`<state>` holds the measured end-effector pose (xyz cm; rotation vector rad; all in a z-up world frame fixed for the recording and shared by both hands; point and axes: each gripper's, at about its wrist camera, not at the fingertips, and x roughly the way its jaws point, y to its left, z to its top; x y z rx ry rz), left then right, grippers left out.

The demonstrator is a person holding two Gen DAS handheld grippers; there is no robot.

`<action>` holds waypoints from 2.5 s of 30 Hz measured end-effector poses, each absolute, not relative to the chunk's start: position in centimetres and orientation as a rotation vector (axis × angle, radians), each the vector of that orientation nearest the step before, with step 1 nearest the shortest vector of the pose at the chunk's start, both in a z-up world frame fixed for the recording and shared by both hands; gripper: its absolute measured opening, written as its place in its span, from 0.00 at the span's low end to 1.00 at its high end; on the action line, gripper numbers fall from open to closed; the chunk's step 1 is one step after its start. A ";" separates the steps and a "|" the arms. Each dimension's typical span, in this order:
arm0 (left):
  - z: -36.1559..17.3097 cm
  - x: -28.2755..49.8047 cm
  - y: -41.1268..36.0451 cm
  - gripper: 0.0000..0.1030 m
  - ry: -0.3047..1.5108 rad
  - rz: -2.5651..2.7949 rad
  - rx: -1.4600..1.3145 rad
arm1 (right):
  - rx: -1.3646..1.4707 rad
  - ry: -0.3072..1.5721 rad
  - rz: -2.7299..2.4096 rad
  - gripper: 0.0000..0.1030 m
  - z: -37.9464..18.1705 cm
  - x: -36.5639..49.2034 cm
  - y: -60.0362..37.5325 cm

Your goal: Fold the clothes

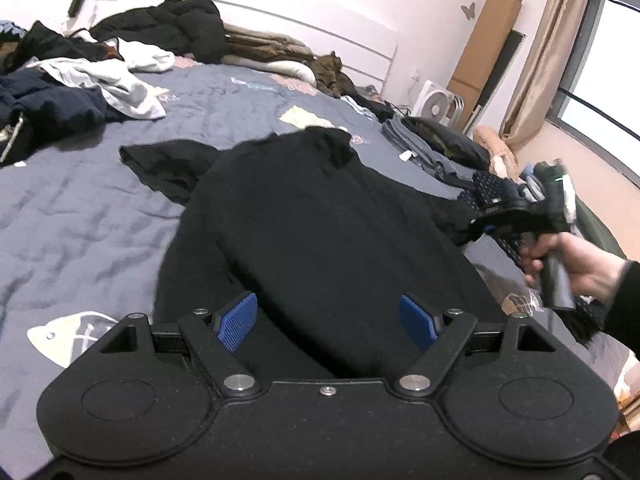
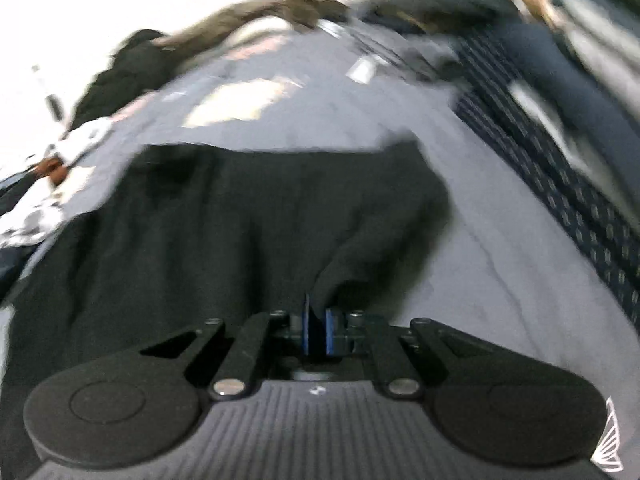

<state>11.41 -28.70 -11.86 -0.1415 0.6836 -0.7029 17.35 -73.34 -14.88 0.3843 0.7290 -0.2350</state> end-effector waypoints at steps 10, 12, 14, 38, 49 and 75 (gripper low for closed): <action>-9.5 12.8 -25.4 0.76 0.641 -0.685 -0.173 | 0.229 0.684 0.225 0.07 -9.7 13.4 -57.6; -9.2 13.1 -25.0 0.76 0.640 -0.699 -0.163 | 0.259 0.704 0.321 0.07 -10.2 12.3 -54.8; -9.2 13.2 -24.8 0.77 0.639 -0.695 -0.156 | 0.303 0.736 0.410 0.08 -10.8 11.2 -52.8; -12.7 5.1 -38.7 0.86 0.433 -0.771 0.459 | 0.544 0.557 0.031 0.63 -11.5 3.7 -64.1; -17.3 5.4 -46.1 0.25 0.377 -0.751 0.825 | 0.485 0.555 0.062 0.69 -10.5 3.3 -65.6; -2.9 16.2 -14.9 0.05 0.641 -0.256 0.004 | 0.500 0.552 0.215 0.70 -9.3 4.0 -62.3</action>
